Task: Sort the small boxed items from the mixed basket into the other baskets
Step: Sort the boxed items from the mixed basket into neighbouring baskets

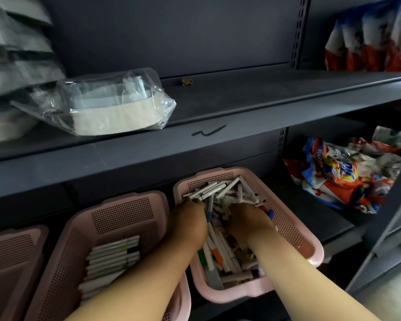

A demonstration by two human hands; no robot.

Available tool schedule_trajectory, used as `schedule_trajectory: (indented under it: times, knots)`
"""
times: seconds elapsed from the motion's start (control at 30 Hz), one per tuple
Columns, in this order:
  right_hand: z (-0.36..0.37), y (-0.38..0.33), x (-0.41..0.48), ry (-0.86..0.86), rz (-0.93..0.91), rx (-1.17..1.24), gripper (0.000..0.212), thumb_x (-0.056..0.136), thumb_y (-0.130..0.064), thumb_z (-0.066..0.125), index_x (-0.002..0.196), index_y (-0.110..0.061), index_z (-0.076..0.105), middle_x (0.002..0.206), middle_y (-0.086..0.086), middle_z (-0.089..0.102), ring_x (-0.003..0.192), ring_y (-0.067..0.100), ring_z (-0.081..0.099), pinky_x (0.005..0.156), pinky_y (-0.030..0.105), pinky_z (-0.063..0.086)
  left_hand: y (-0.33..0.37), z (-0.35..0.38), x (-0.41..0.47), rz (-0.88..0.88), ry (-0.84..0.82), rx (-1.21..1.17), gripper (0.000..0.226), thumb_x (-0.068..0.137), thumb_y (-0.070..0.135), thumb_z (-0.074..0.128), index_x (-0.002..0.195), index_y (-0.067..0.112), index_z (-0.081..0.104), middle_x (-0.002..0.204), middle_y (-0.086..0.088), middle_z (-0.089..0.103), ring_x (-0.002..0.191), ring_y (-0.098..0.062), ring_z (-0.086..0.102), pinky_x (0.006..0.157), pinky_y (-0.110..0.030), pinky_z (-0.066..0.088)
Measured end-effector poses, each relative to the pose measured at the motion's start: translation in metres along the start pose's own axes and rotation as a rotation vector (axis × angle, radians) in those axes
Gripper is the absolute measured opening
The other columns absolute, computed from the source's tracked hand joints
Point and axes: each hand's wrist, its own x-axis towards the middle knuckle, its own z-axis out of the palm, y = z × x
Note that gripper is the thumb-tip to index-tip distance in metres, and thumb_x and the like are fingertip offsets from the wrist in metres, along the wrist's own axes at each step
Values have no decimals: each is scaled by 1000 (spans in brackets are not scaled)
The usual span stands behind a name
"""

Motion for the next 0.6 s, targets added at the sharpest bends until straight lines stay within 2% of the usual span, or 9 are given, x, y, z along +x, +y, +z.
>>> schedule_trajectory:
  times: [0.07,0.17,0.33,0.47,0.6]
  knots:
    - [0,1,2,2,4,48,21,97,-37,51,114,-33,62,101,-7,63,83,11,56,76,31,49,-1,-2,3,7,-29,13,35,99,6,55,133,13,59,132,-12,57,116,-30,64,95,-36,54]
    - [-5,2,0,-2,3,86,21,98,-35,50,115,-33,62,111,-5,65,89,11,57,86,33,52,-1,-4,6,25,-45,41,31,101,8,54,130,14,62,129,-10,62,115,-28,65,92,-34,53]
    - [-14,-1,-5,41,-19,126,39,102,-23,46,140,-28,47,133,3,58,114,18,61,89,30,49,2,-8,9,59,-70,134,27,102,8,55,125,16,66,122,-5,68,112,-25,68,86,-32,53]
    - [-14,-2,-7,52,-25,176,36,101,-24,47,137,-30,47,126,1,60,108,16,62,91,35,55,5,-10,8,87,-79,206,26,102,8,54,123,18,65,120,-3,70,111,-25,69,81,-31,51]
    - [-12,3,-2,59,-21,279,26,102,-26,45,126,-33,52,116,-4,62,96,9,62,85,33,55,0,-20,1,89,53,87,24,99,12,54,118,23,66,110,-2,72,101,-24,71,78,-31,52]
